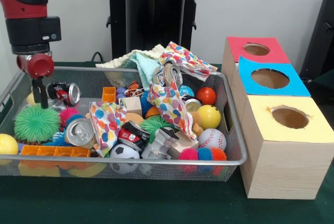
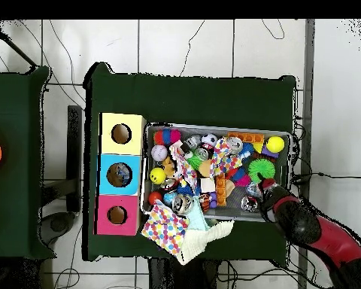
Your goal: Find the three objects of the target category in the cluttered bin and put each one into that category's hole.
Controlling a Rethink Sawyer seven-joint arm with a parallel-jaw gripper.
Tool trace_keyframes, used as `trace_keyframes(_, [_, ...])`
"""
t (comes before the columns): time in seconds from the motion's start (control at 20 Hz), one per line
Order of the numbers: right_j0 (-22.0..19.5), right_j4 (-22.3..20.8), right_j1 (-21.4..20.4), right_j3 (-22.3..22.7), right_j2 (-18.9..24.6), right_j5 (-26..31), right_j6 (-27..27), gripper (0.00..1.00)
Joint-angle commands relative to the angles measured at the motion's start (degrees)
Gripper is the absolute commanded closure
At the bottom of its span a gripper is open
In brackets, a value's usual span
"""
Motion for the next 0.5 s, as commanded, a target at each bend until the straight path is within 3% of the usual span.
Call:
trace_keyframes(0.05, [-1.1,-3.56,0.8,-2.09,-0.66,1.77,-2.88,0.0])
trace_keyframes(0.5, [-1.12,-3.73,0.73,-1.81,-1.09,1.79,-2.71,0.0])
